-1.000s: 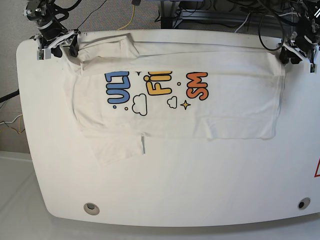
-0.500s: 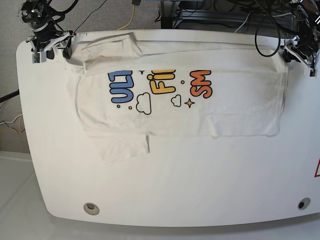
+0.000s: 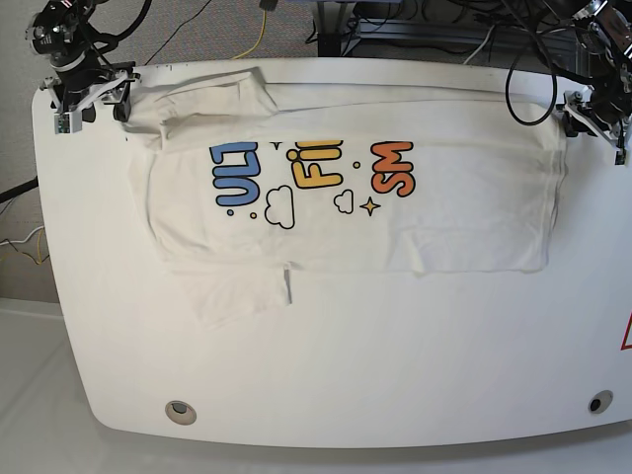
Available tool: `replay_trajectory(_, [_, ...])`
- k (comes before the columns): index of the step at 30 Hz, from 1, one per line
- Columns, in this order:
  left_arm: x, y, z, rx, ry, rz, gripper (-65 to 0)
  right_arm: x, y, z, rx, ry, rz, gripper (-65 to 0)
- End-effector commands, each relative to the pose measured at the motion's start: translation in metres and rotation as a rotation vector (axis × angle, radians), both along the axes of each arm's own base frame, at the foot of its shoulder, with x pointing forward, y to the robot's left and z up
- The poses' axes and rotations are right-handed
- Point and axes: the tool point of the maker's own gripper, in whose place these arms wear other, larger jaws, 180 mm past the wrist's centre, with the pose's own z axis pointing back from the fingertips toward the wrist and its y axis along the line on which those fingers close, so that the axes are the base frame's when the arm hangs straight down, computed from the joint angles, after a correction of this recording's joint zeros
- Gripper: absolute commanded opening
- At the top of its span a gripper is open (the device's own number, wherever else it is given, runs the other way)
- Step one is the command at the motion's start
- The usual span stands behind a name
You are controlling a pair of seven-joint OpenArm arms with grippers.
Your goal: Fold the T-shirt properly
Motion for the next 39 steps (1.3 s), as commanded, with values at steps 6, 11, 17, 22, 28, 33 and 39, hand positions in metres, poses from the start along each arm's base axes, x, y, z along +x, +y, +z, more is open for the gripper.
replay_trajectory(6, [0.016, 0.006, 0.017, 0.027, -0.060, -0.010, -36.8, 0.011, -0.002, 0.020, -0.039, -0.035, 0.024, -27.3])
replay_trajectory(11, [0.017, 0.006, 0.017, 0.027, -0.062, -0.010, -36.8, 0.012, 0.000, 0.022, -0.042, -0.034, 0.030, -27.3])
replay_trajectory(17, [0.018, 0.006, 0.017, 0.027, -0.061, -0.012, -36.8, 0.011, 0.000, 0.021, -0.042, -0.030, 0.028, -27.0])
replay_trajectory(22, [0.018, 0.005, 0.017, 0.023, -0.064, -0.012, -36.8, 0.011, 0.001, 0.021, -0.039, -0.031, 0.028, -23.3])
replay_trajectory(28, [0.031, 0.006, 0.027, 0.035, -0.094, -0.016, -36.8, 0.014, 0.002, 0.028, -0.050, -0.047, 0.036, -23.2])
replay_trajectory(33, [0.040, 0.006, 0.046, 0.080, -0.108, -0.031, -36.8, 0.019, 0.003, 0.036, -0.069, -0.070, 0.048, -23.2])
replay_trajectory(39, [0.051, 0.006, 0.066, 0.124, -0.123, -0.045, -36.8, 0.028, 0.003, 0.040, -0.073, -0.072, 0.049, -23.2])
